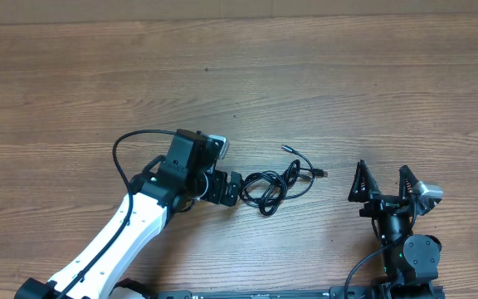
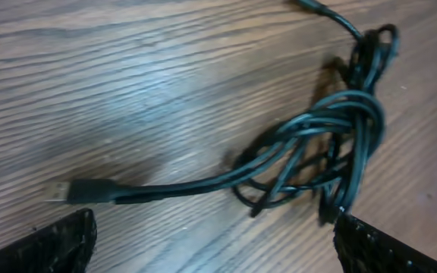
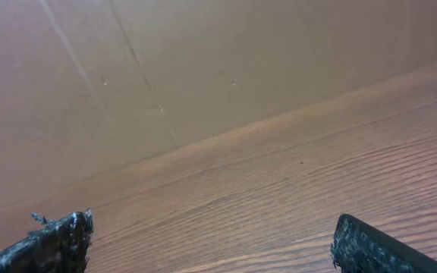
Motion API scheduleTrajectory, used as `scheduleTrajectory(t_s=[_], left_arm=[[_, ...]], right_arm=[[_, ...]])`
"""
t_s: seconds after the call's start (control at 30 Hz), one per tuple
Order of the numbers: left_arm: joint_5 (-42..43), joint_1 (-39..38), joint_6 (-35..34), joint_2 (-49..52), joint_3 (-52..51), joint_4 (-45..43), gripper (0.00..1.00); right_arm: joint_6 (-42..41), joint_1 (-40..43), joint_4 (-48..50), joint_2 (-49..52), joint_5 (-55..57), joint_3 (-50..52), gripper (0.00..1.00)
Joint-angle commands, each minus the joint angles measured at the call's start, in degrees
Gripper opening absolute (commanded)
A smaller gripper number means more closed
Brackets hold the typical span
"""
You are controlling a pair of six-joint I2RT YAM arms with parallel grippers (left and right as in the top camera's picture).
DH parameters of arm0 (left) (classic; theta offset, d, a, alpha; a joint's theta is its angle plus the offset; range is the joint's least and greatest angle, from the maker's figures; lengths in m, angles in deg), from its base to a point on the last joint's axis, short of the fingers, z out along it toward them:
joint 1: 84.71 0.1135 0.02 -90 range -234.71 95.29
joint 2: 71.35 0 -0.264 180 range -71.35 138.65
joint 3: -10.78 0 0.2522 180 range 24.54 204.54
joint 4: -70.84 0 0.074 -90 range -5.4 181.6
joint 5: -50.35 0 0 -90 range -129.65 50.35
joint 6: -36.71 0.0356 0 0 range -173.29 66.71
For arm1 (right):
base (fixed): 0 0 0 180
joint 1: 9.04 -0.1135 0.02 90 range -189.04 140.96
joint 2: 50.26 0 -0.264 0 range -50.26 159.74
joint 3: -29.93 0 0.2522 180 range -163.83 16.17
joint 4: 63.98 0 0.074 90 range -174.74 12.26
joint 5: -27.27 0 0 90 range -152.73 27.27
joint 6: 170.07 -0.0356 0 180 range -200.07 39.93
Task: Untangle cables
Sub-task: 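Lower the left gripper onto the cable coil and close on it, then lift the cable coil upward with the left gripper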
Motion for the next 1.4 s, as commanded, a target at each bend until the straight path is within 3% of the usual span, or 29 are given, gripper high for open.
scheduleTrajectory(t_s=[0.0, 0.37, 0.6, 0.73, 1.0, 1.37], left_arm=[[0.57, -2.91, 1.11, 0.46, 0.9, -0.04, 1.0], [-0.09, -14.45, -3.17, 0.46, 0.9, -5.2, 1.0], [2.05, -15.47, -5.03, 0.5, 0.9, -9.22, 1.0], [2.1, -15.47, -12.74, 1.31, 0.94, -8.74, 1.0], [1.4, -17.84, -19.67, 7.61, 1.27, -9.68, 1.0], [-6.47, -21.35, -24.96, 13.6, 2.69, -12.26, 1.0]], right_arm=[[0.42, 0.17, 0.28, -0.5, 0.42, 0.57, 1.0], [0.17, 0.15, 0.48, -0.5, 0.37, 0.57, 1.0], [0.2, 0.11, 0.02, -0.5, -4.37, 0.57, 1.0], [0.17, 0.11, 0.04, -0.5, -4.39, 0.57, 1.0], [-0.02, 0.11, -0.2, -0.5, -6.03, 0.57, 1.0], [0.0, 0.11, -0.31, -0.5, -6.56, 0.57, 1.0]])
